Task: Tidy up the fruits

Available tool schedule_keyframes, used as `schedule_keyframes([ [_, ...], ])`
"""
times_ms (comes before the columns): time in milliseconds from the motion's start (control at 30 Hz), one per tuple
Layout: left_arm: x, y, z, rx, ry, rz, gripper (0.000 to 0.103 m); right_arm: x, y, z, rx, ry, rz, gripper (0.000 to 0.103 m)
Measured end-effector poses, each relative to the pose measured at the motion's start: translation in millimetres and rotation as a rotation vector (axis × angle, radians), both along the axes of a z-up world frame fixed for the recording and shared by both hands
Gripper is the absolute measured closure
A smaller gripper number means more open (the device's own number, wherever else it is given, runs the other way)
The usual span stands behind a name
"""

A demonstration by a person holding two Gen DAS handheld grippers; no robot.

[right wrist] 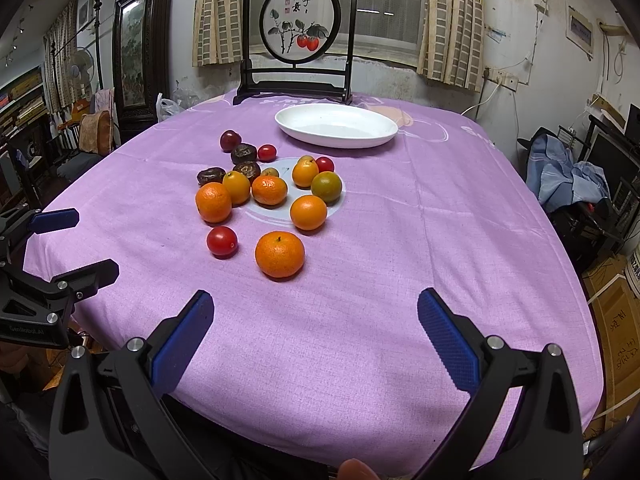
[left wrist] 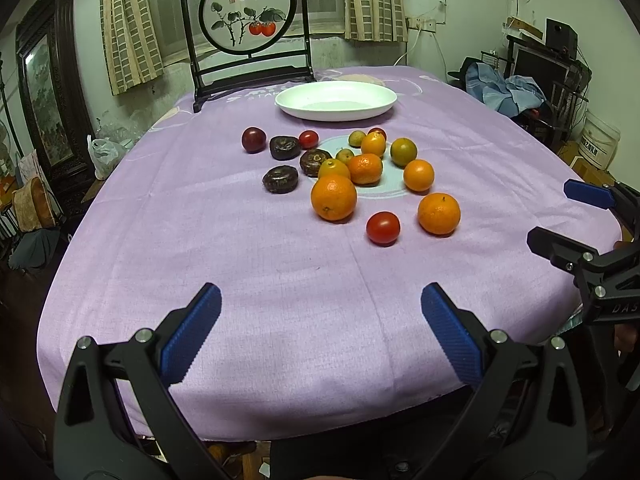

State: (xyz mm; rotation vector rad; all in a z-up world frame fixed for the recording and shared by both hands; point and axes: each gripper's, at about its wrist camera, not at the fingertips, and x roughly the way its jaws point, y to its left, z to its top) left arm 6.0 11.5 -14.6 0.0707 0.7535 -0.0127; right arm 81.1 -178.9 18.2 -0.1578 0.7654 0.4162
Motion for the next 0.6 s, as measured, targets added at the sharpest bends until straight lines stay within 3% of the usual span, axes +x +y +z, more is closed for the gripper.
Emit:
schedule_keyframes([
  [600, -0.7, -1.7, -2.5, 0.010, 0.014, -0.004, 0.002, 0.8, 4.0, -6.4, -0.007, -0.007, 0.005, 0.001],
])
